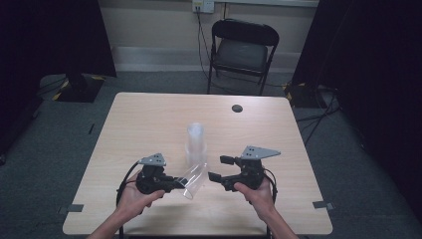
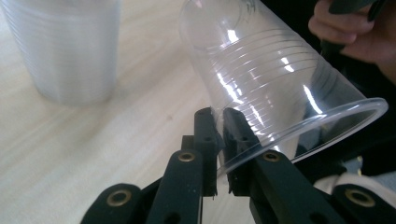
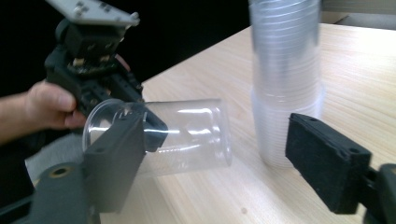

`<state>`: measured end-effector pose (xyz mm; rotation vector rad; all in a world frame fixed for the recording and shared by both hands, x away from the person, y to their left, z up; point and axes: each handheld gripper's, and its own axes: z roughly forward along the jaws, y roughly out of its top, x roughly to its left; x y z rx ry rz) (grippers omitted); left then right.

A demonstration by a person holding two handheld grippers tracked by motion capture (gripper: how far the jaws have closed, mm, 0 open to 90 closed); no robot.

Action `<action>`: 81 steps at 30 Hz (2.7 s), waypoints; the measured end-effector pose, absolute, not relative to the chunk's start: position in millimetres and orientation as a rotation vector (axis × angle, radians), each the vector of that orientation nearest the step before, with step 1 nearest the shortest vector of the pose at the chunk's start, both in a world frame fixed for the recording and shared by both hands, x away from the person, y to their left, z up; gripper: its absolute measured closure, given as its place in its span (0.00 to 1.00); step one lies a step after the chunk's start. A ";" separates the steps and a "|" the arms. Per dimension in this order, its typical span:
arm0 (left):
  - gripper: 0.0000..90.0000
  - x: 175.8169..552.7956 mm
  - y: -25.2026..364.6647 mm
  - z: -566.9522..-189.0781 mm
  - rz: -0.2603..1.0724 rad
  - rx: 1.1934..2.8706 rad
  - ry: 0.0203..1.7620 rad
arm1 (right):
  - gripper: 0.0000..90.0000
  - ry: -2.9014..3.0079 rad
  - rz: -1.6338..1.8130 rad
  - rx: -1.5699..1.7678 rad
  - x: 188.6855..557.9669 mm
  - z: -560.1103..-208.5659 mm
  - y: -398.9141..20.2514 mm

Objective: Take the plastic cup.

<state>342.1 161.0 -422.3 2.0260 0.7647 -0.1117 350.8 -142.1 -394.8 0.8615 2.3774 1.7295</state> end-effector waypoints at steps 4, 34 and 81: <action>0.95 343.7 159.0 -424.3 -0.124 2.078 0.772 | 0.24 2.433 1.671 0.773 347.3 -394.8 -136.3; 0.95 356.4 138.3 -418.0 -0.310 2.204 0.669 | 0.17 2.693 1.252 0.143 326.3 -393.5 -95.9; 0.89 367.8 143.8 -412.8 -0.330 1.953 0.821 | 0.30 2.556 1.225 0.171 324.0 -405.5 -88.3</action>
